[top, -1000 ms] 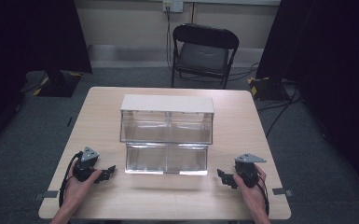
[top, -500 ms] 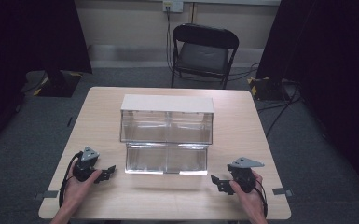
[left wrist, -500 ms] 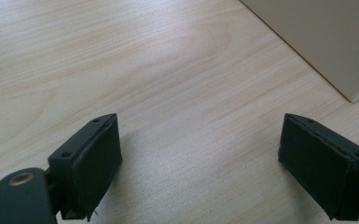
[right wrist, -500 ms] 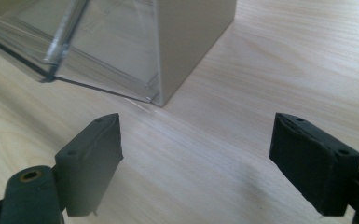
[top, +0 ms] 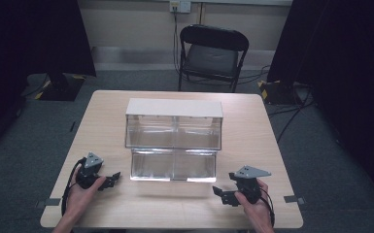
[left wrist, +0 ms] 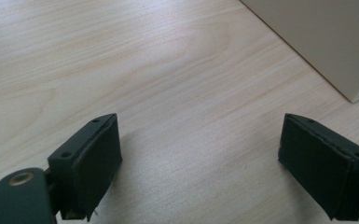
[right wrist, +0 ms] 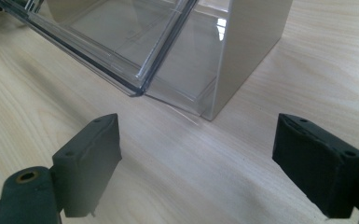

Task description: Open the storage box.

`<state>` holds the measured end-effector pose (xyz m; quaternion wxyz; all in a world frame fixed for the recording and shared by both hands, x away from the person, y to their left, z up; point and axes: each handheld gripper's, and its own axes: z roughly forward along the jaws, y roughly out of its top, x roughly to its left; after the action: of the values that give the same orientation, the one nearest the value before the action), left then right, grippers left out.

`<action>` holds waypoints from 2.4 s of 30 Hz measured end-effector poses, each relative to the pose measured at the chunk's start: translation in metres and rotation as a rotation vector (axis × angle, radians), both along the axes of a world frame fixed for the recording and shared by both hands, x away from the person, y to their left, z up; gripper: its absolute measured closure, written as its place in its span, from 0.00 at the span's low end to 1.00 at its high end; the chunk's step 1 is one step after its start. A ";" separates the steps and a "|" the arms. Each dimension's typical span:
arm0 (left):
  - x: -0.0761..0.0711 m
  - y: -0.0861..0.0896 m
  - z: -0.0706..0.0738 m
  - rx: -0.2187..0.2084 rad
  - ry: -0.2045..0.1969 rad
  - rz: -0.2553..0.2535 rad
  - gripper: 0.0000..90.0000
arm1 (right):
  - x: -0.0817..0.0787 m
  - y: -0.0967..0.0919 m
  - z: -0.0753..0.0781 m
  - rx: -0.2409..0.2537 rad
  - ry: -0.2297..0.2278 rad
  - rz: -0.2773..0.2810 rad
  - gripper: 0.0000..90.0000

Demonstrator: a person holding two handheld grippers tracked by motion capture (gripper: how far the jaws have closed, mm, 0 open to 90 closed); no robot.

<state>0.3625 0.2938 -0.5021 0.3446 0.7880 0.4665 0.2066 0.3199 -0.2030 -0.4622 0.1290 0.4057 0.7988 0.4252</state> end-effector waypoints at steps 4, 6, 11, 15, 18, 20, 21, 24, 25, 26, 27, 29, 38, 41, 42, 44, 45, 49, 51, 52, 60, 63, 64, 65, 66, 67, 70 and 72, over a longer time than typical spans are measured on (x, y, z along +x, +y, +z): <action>0.000 0.000 0.000 0.000 0.000 0.000 0.14 | 0.001 0.004 0.001 0.006 -0.004 -0.002 0.16; 0.000 0.000 0.000 0.001 0.000 0.000 0.14 | 0.001 0.010 0.002 0.009 -0.007 0.008 0.16; 0.000 0.000 0.000 0.000 0.000 0.000 0.14 | 0.002 0.017 0.003 0.005 -0.024 0.014 0.17; 0.000 0.000 0.000 0.001 0.000 0.000 0.14 | 0.004 0.022 0.004 0.003 -0.026 0.012 0.17; 0.000 0.000 0.000 0.001 0.000 0.000 0.14 | 0.005 0.024 0.004 0.005 -0.032 0.014 0.17; 0.000 0.000 0.000 0.001 0.000 0.000 0.14 | 0.005 0.025 0.005 0.006 -0.035 0.006 0.17; 0.000 0.000 0.000 0.001 0.000 0.000 0.14 | 0.005 0.025 0.006 0.007 -0.037 0.008 0.17; 0.000 0.000 0.000 0.000 0.000 0.000 0.14 | 0.006 0.026 0.006 0.004 -0.035 0.005 0.16; 0.000 0.000 0.000 0.000 0.000 0.000 0.14 | 0.006 0.028 0.006 0.005 -0.036 0.008 0.16; 0.000 0.000 0.000 0.001 0.000 0.000 0.14 | 0.006 0.028 0.006 0.005 -0.036 0.008 0.16; 0.000 0.000 0.000 0.000 0.000 0.000 0.14 | 0.006 0.029 0.006 0.003 -0.042 0.010 0.17; 0.000 0.000 0.000 0.001 0.000 0.000 0.14 | 0.006 0.030 0.006 0.010 -0.041 0.011 0.17; 0.000 0.000 0.000 0.001 0.000 0.000 0.14 | 0.006 0.030 0.010 0.032 -0.056 0.004 0.18; 0.000 0.000 0.000 0.000 0.000 0.000 0.14 | 0.006 0.033 0.007 0.025 -0.048 0.015 0.17; 0.000 0.000 0.000 0.000 0.000 0.000 0.14 | 0.006 0.035 0.007 0.017 -0.045 0.019 0.17; 0.000 0.000 0.000 0.001 0.000 0.000 0.14 | 0.007 0.037 0.004 0.006 -0.044 0.021 0.17; 0.000 0.000 0.000 0.002 0.000 -0.001 0.14 | 0.008 0.038 0.003 -0.007 -0.045 0.021 0.18; 0.000 0.000 0.000 0.001 0.000 0.000 0.14 | 0.011 0.037 0.002 -0.012 -0.042 0.006 0.17; 0.000 0.000 0.000 0.001 0.000 -0.001 0.14 | 0.010 0.037 0.003 -0.015 -0.052 0.012 0.17; 0.000 0.000 0.000 0.000 0.000 0.000 0.14 | 0.010 0.037 0.004 -0.016 -0.055 0.019 0.17; 0.000 0.000 0.000 0.001 0.000 0.000 0.14 | 0.007 0.038 0.004 -0.019 -0.074 0.012 0.17; 0.000 0.000 0.000 0.001 0.000 0.000 0.14 | 0.007 0.038 0.004 -0.022 -0.078 0.010 0.18; 0.000 0.000 0.000 0.001 0.000 0.000 0.14 | 0.007 0.038 0.004 -0.019 -0.076 0.010 0.18; 0.000 0.000 0.000 0.000 0.000 0.000 0.14 | 0.007 0.038 0.003 -0.017 -0.075 0.010 0.18; 0.000 0.000 0.000 0.000 0.000 0.000 0.14 | 0.007 0.038 0.003 -0.016 -0.074 0.010 0.19; 0.000 0.000 0.000 0.001 0.000 0.000 0.14 | 0.006 0.038 0.004 -0.006 -0.071 0.020 0.18; 0.000 0.000 0.000 0.001 0.000 0.000 0.14 | 0.005 0.037 0.007 0.029 -0.073 0.040 0.18; 0.000 0.000 0.000 0.000 0.000 0.000 0.14 | 0.004 0.038 0.009 0.020 -0.081 0.037 0.18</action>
<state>0.3626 0.2939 -0.5020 0.3445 0.7881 0.4664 0.2065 0.3237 -0.1646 -0.4534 0.1493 0.3747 0.7959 0.4515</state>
